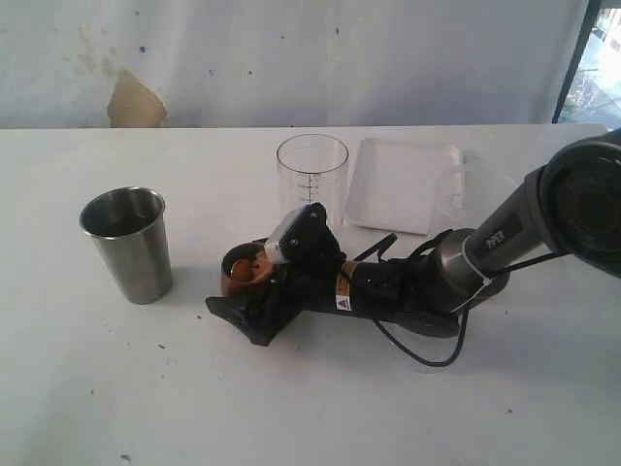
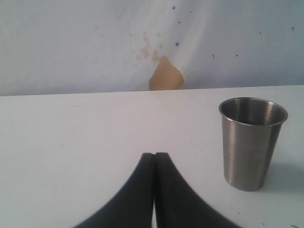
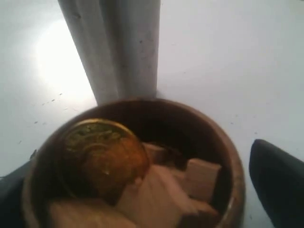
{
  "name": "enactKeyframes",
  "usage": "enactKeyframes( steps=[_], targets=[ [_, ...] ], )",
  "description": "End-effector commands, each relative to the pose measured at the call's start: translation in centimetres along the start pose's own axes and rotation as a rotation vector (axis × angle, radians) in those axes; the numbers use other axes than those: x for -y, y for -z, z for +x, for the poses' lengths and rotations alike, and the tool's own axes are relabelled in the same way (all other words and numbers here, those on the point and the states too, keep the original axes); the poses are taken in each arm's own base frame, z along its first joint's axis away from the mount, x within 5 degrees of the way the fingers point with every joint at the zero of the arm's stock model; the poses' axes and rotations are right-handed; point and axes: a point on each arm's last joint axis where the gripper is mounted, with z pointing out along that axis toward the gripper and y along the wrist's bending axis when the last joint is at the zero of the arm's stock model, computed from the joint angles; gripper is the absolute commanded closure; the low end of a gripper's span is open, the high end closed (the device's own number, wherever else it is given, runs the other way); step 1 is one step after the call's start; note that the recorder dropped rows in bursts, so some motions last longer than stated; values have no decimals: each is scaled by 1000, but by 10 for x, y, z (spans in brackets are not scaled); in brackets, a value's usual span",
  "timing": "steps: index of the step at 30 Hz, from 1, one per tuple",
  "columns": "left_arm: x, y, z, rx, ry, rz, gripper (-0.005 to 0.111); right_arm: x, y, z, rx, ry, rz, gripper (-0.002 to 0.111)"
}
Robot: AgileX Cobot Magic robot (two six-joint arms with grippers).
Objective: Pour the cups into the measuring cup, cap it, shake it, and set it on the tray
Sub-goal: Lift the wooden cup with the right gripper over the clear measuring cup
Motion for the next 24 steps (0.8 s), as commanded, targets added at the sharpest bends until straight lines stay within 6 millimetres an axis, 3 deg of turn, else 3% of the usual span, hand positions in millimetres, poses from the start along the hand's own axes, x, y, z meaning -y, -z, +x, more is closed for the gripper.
enactKeyframes(
  steps=[1,3,4,6,8,15,20,24],
  targets=[
    [0,0,1,8,4,5,107,1,-1,-1,14,-10,3,43],
    [0,0,1,8,4,5,107,1,-1,0,11,-10,4,58],
    [0,0,1,8,4,5,107,1,-1,1,2,-9,5,74],
    [0,0,1,8,4,5,107,2,-1,2,-12,-9,11,91],
    [0,0,1,8,4,5,107,2,-1,2,-12,-9,11,98],
    [0,0,1,8,4,5,107,0,0,0,-9,6,-6,108],
    [0,0,1,8,4,5,107,-4,4,-18,8,64,-55,108],
    [0,0,1,8,4,5,107,-7,9,-39,32,-8,-82,108]
  ],
)
